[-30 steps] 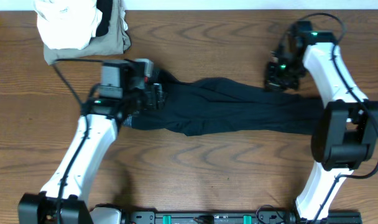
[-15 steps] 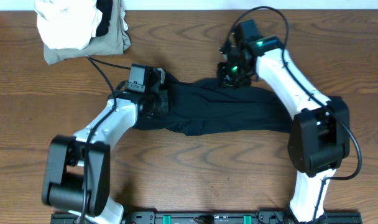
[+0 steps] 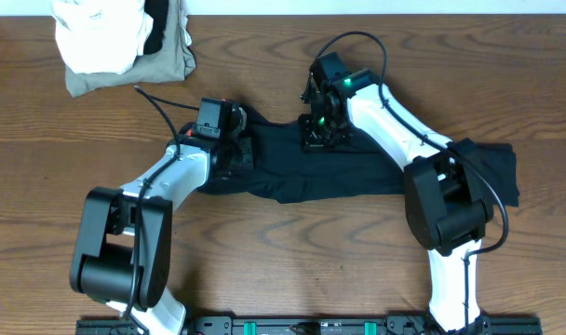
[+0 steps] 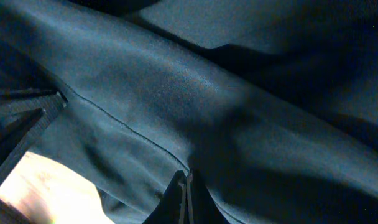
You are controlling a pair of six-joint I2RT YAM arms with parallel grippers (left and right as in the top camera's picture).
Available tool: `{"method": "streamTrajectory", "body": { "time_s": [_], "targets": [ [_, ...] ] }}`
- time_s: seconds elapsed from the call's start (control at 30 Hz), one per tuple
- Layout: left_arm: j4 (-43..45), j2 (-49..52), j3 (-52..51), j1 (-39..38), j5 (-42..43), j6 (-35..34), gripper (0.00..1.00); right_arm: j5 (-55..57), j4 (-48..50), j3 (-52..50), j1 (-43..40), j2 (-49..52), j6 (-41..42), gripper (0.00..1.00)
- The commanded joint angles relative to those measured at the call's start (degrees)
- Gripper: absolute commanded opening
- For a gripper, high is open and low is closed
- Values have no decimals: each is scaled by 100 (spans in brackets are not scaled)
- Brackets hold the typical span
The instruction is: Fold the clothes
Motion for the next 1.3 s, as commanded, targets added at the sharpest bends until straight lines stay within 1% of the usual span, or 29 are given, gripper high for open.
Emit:
{"method": "streamTrajectory", "body": {
  "time_s": [0.0, 0.23, 0.33, 0.37, 0.4, 0.43, 0.5, 0.53, 0.57, 0.6, 0.73, 0.83, 0.9, 1.07, 1.2, 1.27],
  "targets": [
    [22, 138, -11, 2, -50, -79, 6, -17, 55, 61, 105, 101, 92, 1],
    [26, 140, -11, 2, -50, -76, 6, 455, 142, 59, 105, 164, 223, 1],
    [26, 140, -11, 2, -50, -76, 6, 494, 238, 59, 105, 221, 219, 2],
    [26, 140, -11, 2, -50, -76, 6, 597, 291, 59, 103, 243, 190, 7],
    [26, 140, -11, 2, -50, -76, 6, 769, 361, 59, 96, 254, 61, 18],
    [24, 140, -11, 2, -52, -76, 6, 920, 428, 59, 92, 254, -157, 33],
    [24, 140, -11, 2, -50, -76, 6, 1176, 483, 61, 87, 254, -656, 57],
    [26, 140, -11, 2, -50, -76, 6, 1300, 479, 72, 83, 254, -876, 65],
    [26, 140, -11, 2, -50, -76, 6, 1399, 468, 81, 76, 254, -1104, 70],
    [28, 140, -11, 2, -50, -76, 6, 1484, 461, 81, 66, 254, -1305, 72],
    [70, 140, -11, 2, -50, -76, 6, 1648, 463, 81, -22, 254, -1880, 72],
    [96, 140, -11, 2, -50, -76, 6, 1626, 468, 81, -63, 260, -2015, 63],
    [101, 140, -11, 2, -50, -79, 6, 1624, 505, 81, -66, 271, -2151, 60],
    [92, 140, -11, 2, -50, -79, 6, 1572, 586, 79, -66, 286, -2170, 45],
    [92, 140, -11, 2, -50, -79, 6, 1517, 599, 79, -42, 297, -2170, 43],
    [92, 140, -11, 2, -50, -79, 6, 1517, 599, 79, -24, 306, -2168, 38]
  ]
}}
